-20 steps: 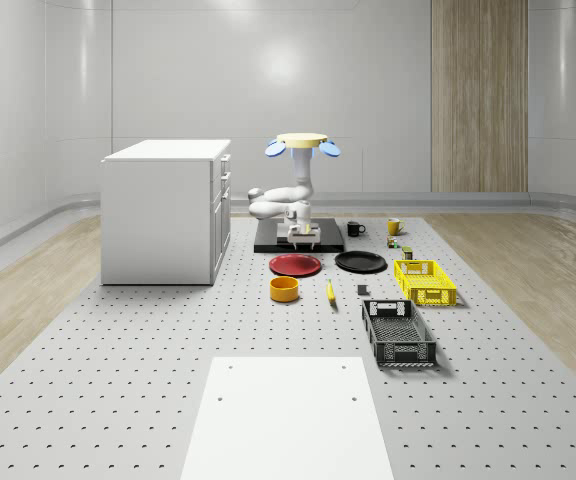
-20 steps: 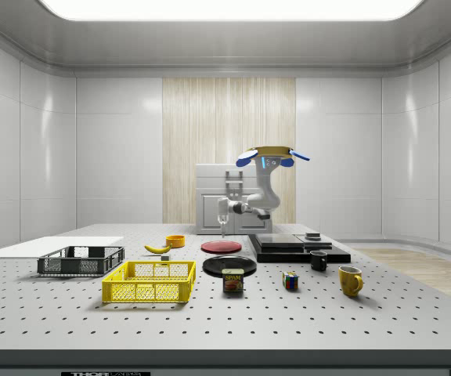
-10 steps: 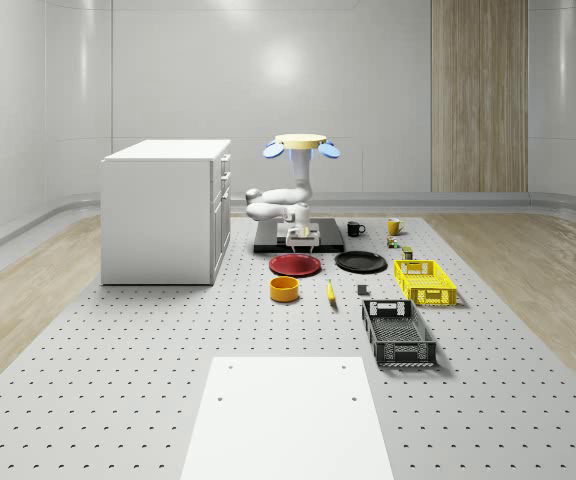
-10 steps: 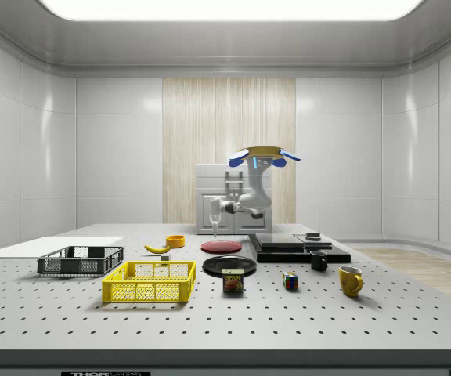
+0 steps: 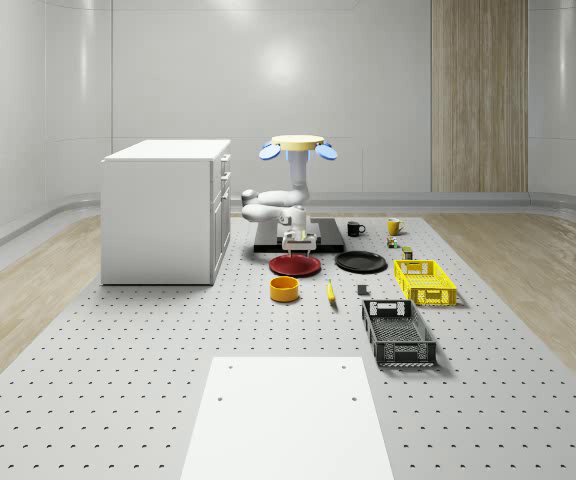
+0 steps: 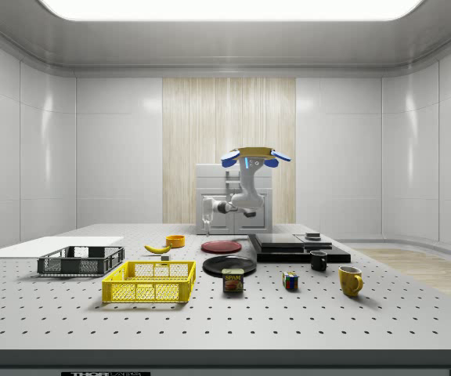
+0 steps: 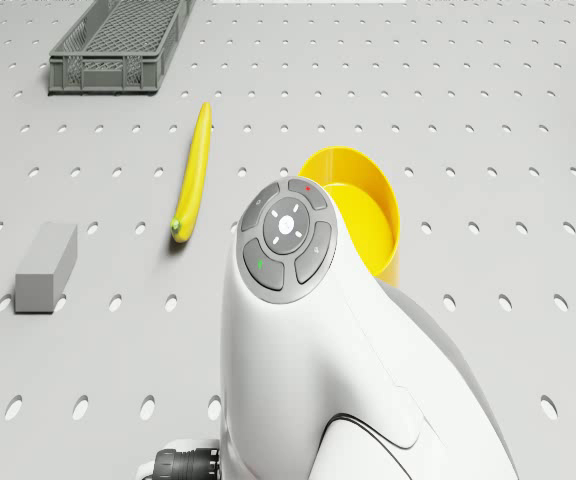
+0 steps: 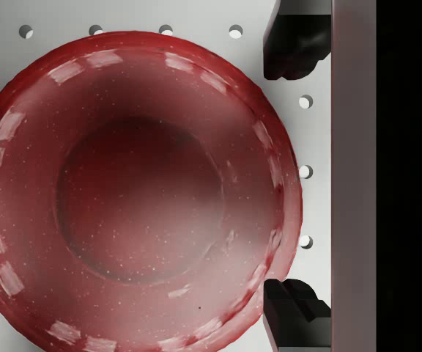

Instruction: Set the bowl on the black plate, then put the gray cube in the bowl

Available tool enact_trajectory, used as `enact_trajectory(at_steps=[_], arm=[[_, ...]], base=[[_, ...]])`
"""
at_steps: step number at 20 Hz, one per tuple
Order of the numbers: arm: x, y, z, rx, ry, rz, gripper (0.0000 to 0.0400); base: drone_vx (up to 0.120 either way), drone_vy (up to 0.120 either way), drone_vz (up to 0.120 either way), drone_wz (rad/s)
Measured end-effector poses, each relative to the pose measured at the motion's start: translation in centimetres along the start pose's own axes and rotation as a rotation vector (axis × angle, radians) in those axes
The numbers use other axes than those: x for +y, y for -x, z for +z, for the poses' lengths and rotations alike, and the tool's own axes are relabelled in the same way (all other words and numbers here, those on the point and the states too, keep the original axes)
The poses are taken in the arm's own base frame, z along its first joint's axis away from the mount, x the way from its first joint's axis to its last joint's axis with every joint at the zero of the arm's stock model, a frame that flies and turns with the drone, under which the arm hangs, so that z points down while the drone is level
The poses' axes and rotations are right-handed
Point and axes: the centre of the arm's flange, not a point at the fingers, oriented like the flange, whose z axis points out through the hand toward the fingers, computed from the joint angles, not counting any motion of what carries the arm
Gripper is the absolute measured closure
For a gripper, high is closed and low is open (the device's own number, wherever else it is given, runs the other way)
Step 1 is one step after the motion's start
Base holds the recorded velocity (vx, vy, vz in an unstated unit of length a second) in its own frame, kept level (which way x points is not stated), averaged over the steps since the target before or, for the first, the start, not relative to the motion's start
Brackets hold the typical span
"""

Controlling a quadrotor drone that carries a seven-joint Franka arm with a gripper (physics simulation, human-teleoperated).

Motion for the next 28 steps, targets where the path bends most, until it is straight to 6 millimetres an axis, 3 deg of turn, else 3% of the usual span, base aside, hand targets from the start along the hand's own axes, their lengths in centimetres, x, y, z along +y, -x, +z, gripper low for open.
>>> enact_trajectory(at_steps=[5, 9, 28], arm=[[0.0, 0.0, 0.0, 0.0, 0.0, 0.0, 0.0], [0.0, 0.0, 0.0, 0.0, 0.0, 0.0, 0.0], [0.0, 0.0, 0.0, 0.0, 0.0, 0.0, 0.0]], base=[[0.12, 0.0, 0.0, 0.0], [0.12, 0.0, -0.12, 0.0], [0.12, 0.0, 0.0, 0.0]])
